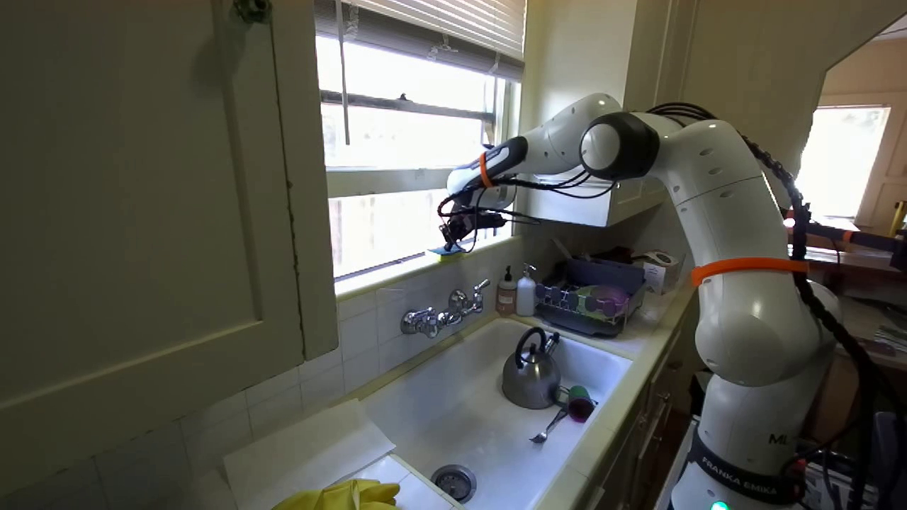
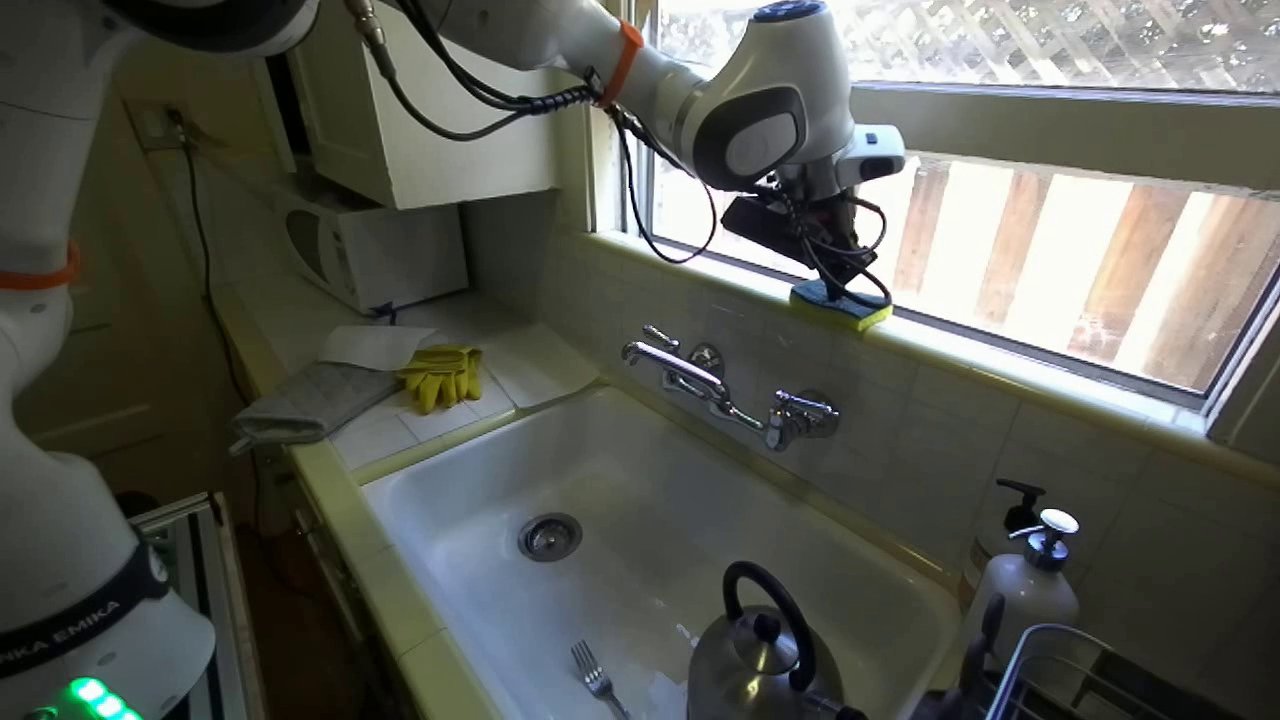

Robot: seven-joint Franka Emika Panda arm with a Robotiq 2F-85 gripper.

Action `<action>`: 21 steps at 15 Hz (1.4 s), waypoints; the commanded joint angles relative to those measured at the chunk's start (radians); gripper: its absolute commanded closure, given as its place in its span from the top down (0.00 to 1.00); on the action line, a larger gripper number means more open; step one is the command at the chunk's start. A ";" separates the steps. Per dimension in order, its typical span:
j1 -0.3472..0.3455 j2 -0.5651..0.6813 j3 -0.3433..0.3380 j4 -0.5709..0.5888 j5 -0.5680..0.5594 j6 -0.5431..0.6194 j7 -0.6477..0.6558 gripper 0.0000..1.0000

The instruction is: Use the sponge to wipe the window seal

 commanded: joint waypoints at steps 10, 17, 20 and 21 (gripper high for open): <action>0.004 -0.045 0.010 -0.013 0.002 -0.003 -0.035 0.32; 0.007 -0.150 0.001 -0.082 -0.003 -0.028 -0.049 0.85; 0.017 -0.203 -0.015 -0.122 -0.026 -0.065 -0.046 1.00; 0.021 -0.220 -0.023 -0.133 -0.034 -0.081 -0.038 1.00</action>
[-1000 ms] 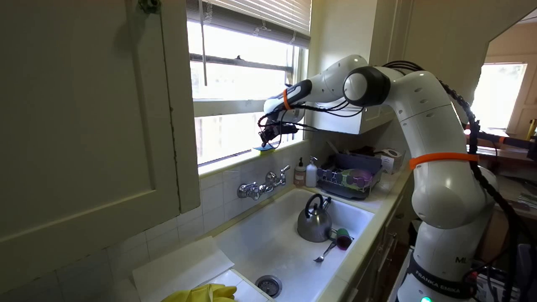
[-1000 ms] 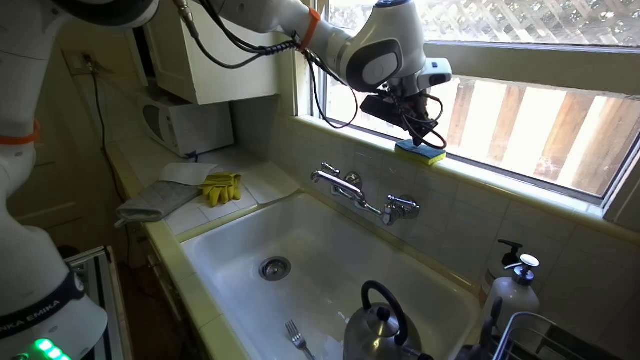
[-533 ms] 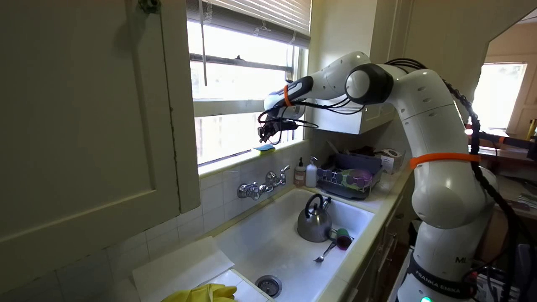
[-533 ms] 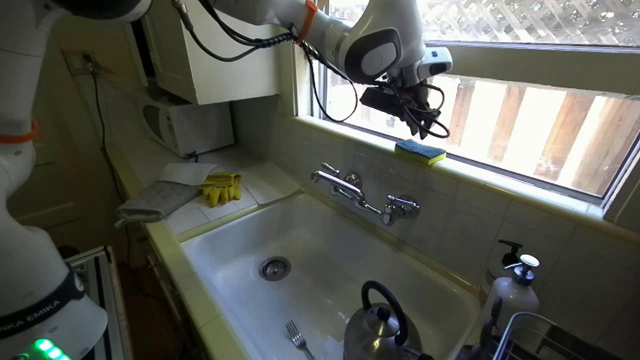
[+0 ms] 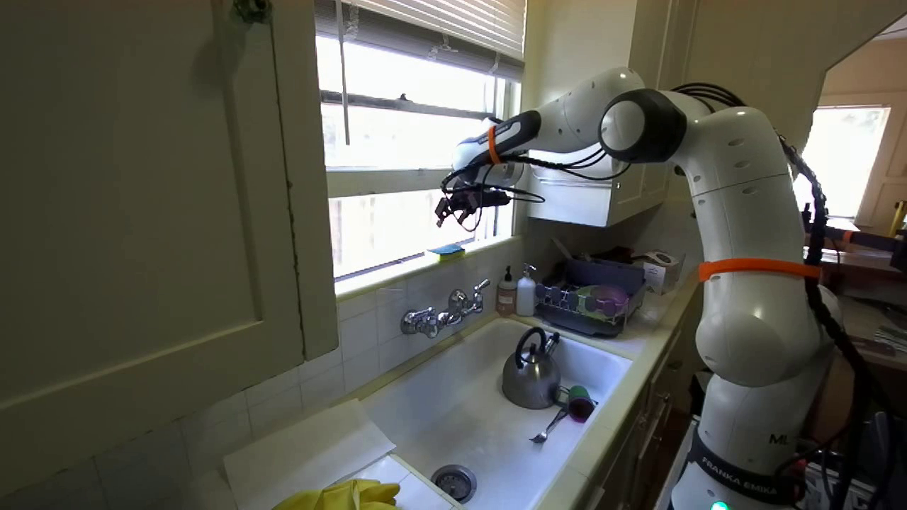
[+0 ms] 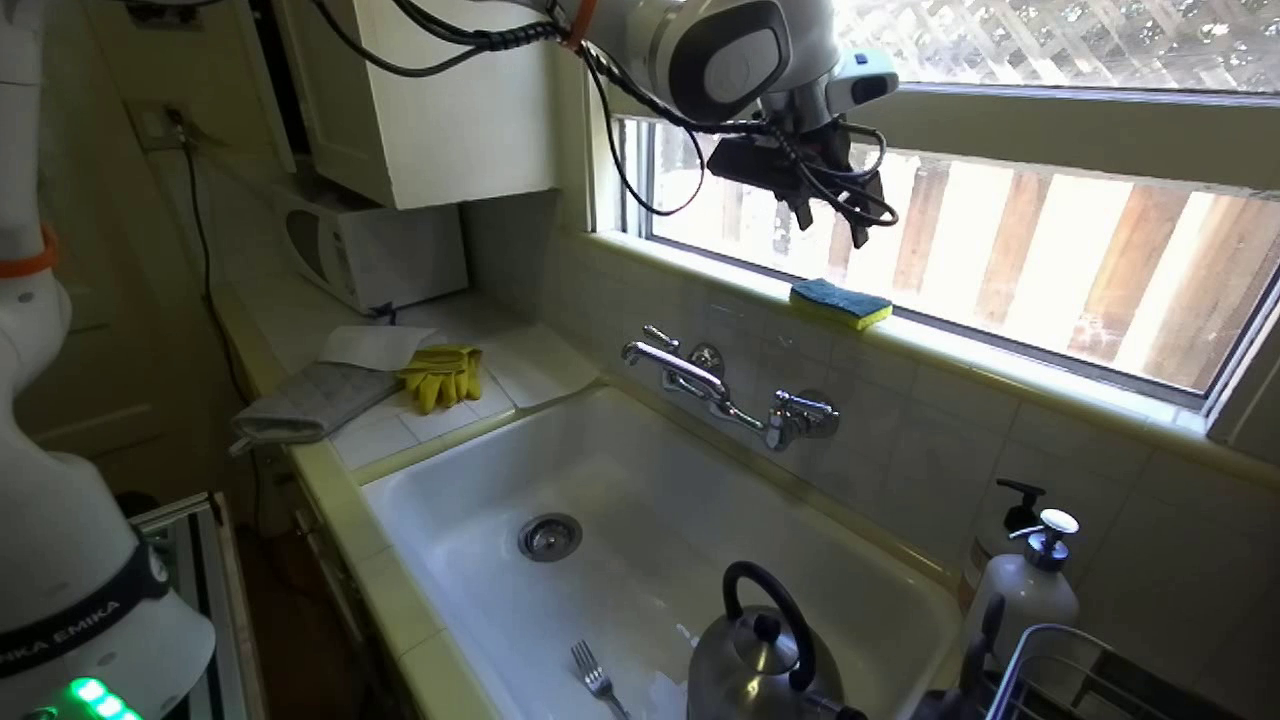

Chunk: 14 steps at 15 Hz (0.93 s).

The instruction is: Use the sponge to wipe the window seal

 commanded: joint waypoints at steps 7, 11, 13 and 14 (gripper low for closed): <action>0.051 -0.195 -0.076 -0.165 -0.135 -0.124 0.033 1.00; 0.069 -0.249 -0.091 -0.223 -0.192 -0.105 0.052 1.00; 0.076 -0.272 -0.096 -0.251 -0.209 -0.095 0.054 1.00; 0.069 -0.221 -0.093 -0.185 -0.172 -0.099 0.024 1.00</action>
